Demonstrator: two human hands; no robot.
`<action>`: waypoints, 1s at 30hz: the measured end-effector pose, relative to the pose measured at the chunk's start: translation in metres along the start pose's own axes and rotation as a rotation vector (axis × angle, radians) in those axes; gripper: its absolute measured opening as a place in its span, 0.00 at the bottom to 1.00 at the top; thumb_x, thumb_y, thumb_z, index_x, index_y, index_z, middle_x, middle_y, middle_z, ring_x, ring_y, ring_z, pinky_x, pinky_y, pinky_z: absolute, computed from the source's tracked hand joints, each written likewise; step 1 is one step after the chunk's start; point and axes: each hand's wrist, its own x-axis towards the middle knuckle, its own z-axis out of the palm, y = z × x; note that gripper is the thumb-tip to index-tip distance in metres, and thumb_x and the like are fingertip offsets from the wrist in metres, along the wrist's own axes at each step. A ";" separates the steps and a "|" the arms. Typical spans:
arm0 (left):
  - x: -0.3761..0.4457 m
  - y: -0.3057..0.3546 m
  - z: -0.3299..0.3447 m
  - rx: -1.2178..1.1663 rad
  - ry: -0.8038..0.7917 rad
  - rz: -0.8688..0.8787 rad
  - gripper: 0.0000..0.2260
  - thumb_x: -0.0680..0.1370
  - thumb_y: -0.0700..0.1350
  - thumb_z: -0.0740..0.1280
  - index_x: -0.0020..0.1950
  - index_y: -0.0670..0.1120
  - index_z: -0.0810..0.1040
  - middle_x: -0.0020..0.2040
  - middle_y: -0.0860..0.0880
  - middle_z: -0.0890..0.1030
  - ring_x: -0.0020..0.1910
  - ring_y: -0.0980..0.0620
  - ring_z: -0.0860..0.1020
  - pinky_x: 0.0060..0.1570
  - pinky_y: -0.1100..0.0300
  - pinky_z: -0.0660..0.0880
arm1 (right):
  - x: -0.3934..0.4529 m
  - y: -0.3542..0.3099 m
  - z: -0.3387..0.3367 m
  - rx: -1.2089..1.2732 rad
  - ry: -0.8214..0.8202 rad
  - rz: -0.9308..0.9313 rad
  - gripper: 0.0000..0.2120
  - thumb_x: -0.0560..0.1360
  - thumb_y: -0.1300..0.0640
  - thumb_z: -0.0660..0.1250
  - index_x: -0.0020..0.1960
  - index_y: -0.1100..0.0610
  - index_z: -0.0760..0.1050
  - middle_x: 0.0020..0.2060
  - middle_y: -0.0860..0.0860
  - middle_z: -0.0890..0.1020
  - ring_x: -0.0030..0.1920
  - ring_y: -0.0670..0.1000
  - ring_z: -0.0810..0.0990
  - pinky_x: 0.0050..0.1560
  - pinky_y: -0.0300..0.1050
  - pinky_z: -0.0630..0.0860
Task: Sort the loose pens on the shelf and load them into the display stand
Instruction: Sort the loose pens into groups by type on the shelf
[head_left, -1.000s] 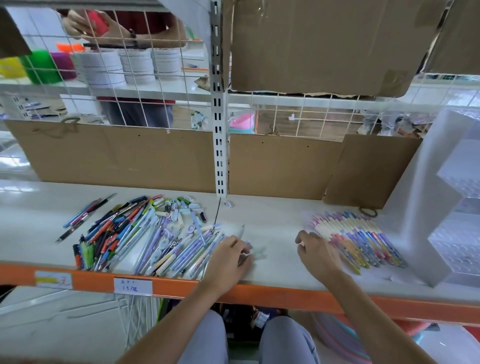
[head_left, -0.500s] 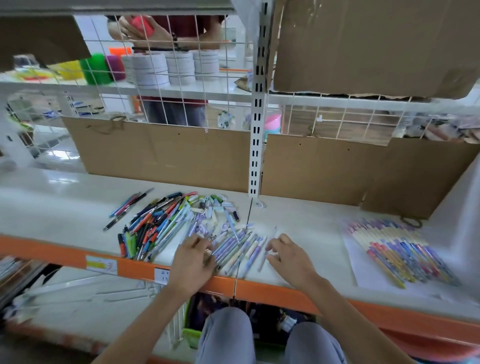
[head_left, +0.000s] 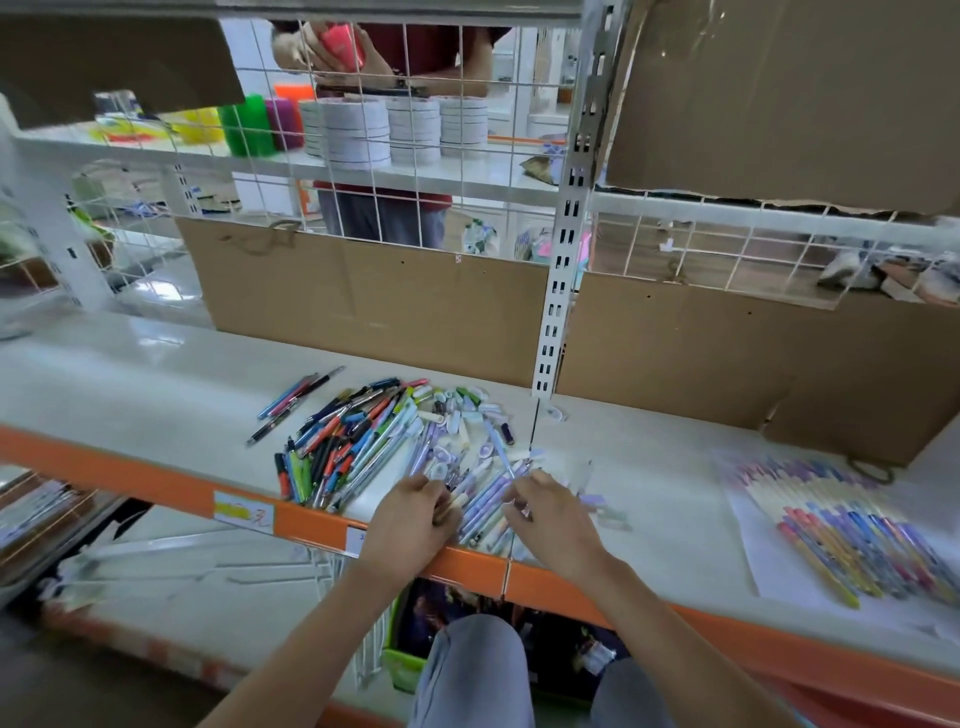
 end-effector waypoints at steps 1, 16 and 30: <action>0.000 -0.001 0.000 0.012 0.011 0.014 0.11 0.78 0.51 0.63 0.47 0.43 0.77 0.44 0.50 0.74 0.41 0.51 0.73 0.42 0.63 0.66 | 0.002 -0.004 0.004 0.017 -0.006 -0.007 0.10 0.80 0.52 0.58 0.57 0.55 0.74 0.52 0.50 0.74 0.50 0.48 0.76 0.48 0.43 0.72; -0.014 -0.003 0.003 -0.182 0.079 0.121 0.08 0.78 0.46 0.64 0.48 0.43 0.80 0.46 0.49 0.77 0.45 0.50 0.76 0.45 0.59 0.72 | 0.019 -0.029 0.012 0.424 0.013 0.327 0.11 0.77 0.54 0.62 0.37 0.56 0.71 0.31 0.47 0.75 0.31 0.44 0.72 0.30 0.34 0.65; 0.013 0.033 0.008 0.095 -0.023 0.059 0.10 0.80 0.50 0.60 0.56 0.48 0.77 0.53 0.51 0.75 0.53 0.52 0.74 0.51 0.61 0.71 | -0.013 0.028 -0.011 0.476 0.108 0.465 0.08 0.77 0.59 0.60 0.40 0.60 0.73 0.33 0.50 0.82 0.30 0.46 0.76 0.34 0.37 0.72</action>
